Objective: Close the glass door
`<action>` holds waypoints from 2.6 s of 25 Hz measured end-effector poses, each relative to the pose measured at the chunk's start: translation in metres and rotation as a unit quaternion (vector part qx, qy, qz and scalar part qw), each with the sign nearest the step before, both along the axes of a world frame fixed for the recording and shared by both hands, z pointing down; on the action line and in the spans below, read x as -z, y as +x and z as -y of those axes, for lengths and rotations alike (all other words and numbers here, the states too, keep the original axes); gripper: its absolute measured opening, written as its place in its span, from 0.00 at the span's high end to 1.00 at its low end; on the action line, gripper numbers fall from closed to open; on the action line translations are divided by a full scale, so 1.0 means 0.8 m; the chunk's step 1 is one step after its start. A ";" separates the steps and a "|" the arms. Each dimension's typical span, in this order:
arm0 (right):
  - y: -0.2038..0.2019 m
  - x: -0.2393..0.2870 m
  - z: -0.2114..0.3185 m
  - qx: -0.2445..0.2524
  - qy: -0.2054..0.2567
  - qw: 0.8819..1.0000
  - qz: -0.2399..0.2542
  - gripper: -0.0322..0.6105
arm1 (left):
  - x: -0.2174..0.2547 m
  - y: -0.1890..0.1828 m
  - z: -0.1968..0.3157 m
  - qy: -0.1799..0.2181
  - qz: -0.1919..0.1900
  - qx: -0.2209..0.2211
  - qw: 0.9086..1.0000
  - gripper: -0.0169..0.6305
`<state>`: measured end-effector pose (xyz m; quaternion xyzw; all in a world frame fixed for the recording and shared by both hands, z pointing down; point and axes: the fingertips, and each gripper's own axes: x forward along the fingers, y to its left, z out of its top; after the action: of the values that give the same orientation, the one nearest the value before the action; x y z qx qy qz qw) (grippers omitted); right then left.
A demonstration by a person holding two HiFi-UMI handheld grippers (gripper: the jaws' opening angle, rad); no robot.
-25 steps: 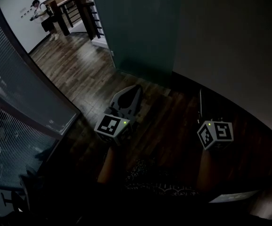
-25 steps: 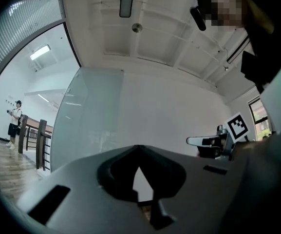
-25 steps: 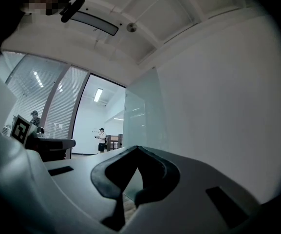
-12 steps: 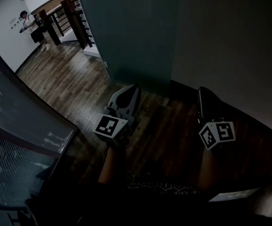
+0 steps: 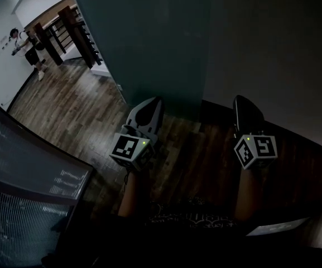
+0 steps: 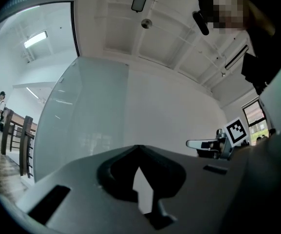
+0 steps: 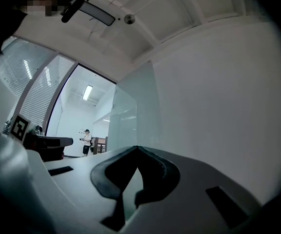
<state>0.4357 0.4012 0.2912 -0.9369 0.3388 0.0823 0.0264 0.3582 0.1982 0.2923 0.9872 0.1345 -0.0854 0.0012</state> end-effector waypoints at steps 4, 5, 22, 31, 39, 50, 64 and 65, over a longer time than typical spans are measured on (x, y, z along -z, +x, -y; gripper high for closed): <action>0.032 0.000 0.017 -0.003 -0.004 1.000 0.006 0.95 | 0.004 0.030 0.009 0.004 0.003 -0.011 1.000 0.97; 0.044 0.000 0.019 -0.004 -0.003 1.000 0.007 0.95 | 0.005 0.041 0.011 0.004 0.003 -0.010 1.000 0.97; 0.222 -0.023 0.062 0.012 -0.006 1.000 0.014 0.95 | -0.017 0.183 0.057 0.000 0.010 0.032 0.999 0.97; 0.348 -0.019 0.089 0.041 -0.012 0.999 0.015 0.94 | -0.011 0.298 0.074 0.001 0.009 0.050 0.999 0.97; 0.438 -0.021 0.113 0.065 -0.013 0.998 0.019 0.94 | -0.011 0.371 0.089 0.004 0.013 0.071 0.997 0.97; 0.528 -0.047 0.162 0.108 -0.034 0.993 0.043 0.81 | -0.020 0.407 0.130 0.007 0.021 0.117 0.993 0.97; 0.618 -0.056 0.197 0.103 -0.056 0.992 0.055 0.78 | -0.034 0.394 0.170 0.014 0.048 0.165 0.985 0.97; 0.621 -0.057 0.199 0.106 -0.055 0.991 0.055 0.78 | -0.035 0.393 0.170 0.014 0.049 0.167 0.985 0.97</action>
<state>0.9328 0.2418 0.3367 -0.8990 0.4379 0.0090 0.0016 0.6728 0.0620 0.3203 0.9987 -0.0310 -0.0343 -0.0206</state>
